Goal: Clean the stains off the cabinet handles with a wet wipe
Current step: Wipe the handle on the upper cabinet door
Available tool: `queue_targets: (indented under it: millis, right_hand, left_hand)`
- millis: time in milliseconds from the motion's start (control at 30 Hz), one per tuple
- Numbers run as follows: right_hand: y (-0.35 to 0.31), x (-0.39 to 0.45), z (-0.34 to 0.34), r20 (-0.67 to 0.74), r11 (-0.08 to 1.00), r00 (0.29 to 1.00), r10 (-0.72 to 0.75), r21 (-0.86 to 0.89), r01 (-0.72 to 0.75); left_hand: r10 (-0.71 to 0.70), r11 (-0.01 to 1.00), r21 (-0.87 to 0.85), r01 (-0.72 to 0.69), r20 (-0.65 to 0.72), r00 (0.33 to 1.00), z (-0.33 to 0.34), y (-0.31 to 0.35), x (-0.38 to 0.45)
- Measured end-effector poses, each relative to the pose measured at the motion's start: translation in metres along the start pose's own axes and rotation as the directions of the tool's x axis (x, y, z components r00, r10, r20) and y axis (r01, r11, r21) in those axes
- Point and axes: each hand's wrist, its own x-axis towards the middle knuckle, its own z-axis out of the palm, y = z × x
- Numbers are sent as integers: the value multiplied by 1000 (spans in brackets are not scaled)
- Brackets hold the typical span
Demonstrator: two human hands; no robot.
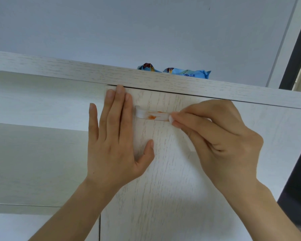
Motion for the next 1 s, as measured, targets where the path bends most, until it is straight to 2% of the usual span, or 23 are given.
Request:
queue_targets:
  millis: [233,400,1000]
  right_hand:
    - [3,-4,0,-14,999,999,-41,-32,41]
    - [5,-5,-2,0,987,992,-130,-97,129]
    - [5,-6,-3,7,976,986,-166,-143,165]
  left_hand:
    - [2,1000,8,-2,11,1000,1,0,0]
    - [2,1000,6,-2,5,1000,1,0,-1]
    - [14,1000,-8,-14,-13,1000,3,-1,-1]
